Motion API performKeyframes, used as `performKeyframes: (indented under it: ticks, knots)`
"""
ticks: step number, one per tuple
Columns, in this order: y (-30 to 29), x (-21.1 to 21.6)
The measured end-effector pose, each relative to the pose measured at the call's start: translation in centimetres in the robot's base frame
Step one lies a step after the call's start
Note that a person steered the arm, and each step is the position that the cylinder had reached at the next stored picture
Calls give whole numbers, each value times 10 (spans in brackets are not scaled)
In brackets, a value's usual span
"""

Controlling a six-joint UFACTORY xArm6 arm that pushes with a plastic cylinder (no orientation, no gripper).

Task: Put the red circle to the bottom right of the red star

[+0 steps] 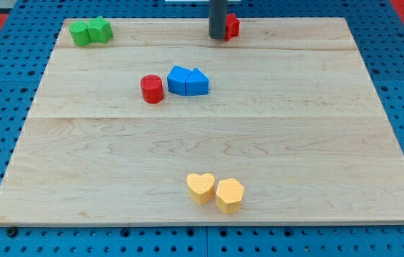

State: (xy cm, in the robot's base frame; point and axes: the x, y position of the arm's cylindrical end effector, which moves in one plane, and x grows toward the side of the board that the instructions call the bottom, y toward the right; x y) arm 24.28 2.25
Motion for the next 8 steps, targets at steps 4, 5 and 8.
performKeyframes:
  ticks: [4, 5, 8]
  knots:
    - [-37, 249]
    - [-117, 197]
    - [-119, 88]
